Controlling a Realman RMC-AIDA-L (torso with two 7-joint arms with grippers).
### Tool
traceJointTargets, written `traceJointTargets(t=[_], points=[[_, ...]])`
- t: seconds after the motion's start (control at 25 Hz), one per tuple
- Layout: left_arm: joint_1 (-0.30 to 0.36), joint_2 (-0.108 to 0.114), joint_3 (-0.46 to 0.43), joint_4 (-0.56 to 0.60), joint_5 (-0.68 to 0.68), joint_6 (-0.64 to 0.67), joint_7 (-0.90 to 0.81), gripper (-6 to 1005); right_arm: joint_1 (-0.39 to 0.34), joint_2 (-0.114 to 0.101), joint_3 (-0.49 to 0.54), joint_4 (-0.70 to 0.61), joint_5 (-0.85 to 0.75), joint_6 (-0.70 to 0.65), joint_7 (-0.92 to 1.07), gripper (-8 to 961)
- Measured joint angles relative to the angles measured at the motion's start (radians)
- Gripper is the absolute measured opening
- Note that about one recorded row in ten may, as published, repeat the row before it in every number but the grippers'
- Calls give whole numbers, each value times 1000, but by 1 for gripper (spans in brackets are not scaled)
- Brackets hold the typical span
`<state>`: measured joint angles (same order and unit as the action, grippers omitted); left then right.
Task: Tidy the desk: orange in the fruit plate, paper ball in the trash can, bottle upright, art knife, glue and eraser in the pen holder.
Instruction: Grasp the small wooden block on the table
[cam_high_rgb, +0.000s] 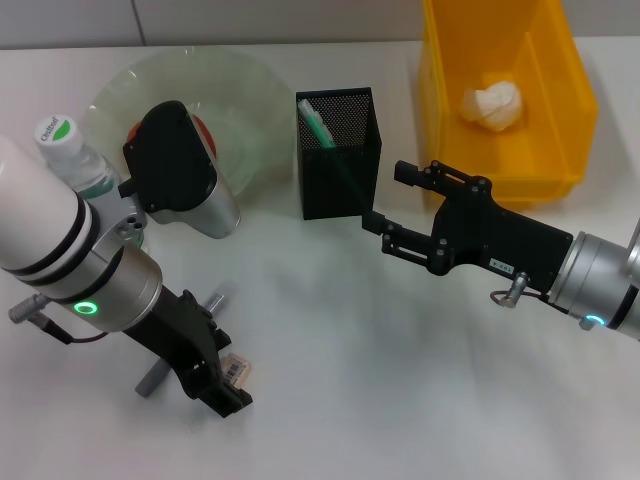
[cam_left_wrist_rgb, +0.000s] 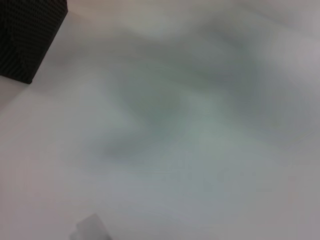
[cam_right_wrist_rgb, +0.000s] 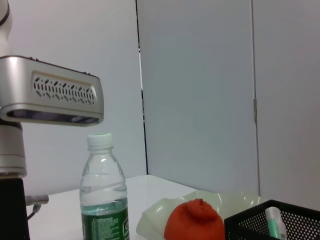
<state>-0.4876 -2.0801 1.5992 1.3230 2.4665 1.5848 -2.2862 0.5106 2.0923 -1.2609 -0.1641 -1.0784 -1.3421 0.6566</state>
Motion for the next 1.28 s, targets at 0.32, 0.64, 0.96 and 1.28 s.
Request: traceJointTargets(t=[0.32, 0.64, 0.96, 1.28], points=[[4, 1, 3, 1, 0, -2, 2, 696, -1, 0, 0, 0, 0, 0, 0, 730], [5, 1, 13, 2, 0, -5, 2, 663, -3, 0, 0, 0, 0, 0, 0, 730], [7, 2, 13, -1, 1, -13, 1, 629, -4, 0, 0, 0, 0, 0, 0, 730], [11, 2, 13, -2, 2, -21, 9, 620, -4, 0, 0, 0, 0, 0, 0, 730]])
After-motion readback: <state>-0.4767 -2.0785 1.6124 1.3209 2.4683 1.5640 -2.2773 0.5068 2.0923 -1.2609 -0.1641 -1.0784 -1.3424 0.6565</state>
